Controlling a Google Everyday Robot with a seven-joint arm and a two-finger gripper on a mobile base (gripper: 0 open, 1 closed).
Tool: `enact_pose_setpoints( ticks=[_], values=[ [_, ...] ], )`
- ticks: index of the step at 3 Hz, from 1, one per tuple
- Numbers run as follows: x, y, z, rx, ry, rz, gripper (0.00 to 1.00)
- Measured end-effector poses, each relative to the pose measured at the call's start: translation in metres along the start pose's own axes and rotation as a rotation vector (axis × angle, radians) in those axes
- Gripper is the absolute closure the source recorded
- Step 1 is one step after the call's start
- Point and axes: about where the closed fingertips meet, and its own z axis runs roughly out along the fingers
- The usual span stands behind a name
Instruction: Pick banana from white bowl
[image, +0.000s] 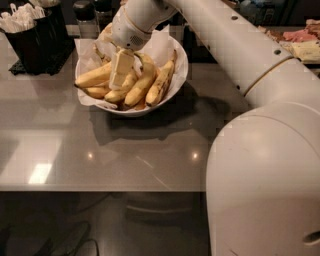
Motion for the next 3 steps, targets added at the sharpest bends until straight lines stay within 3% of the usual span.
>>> enact_pose_setpoints(
  ticks=[1,3],
  values=[
    [-0.0022,-0.0102,-0.0132,0.031,0.014,-0.019,0.16],
    [-0.0048,-0.0150,-0.0104,0.040,-0.018,-0.016,0.16]
  ],
)
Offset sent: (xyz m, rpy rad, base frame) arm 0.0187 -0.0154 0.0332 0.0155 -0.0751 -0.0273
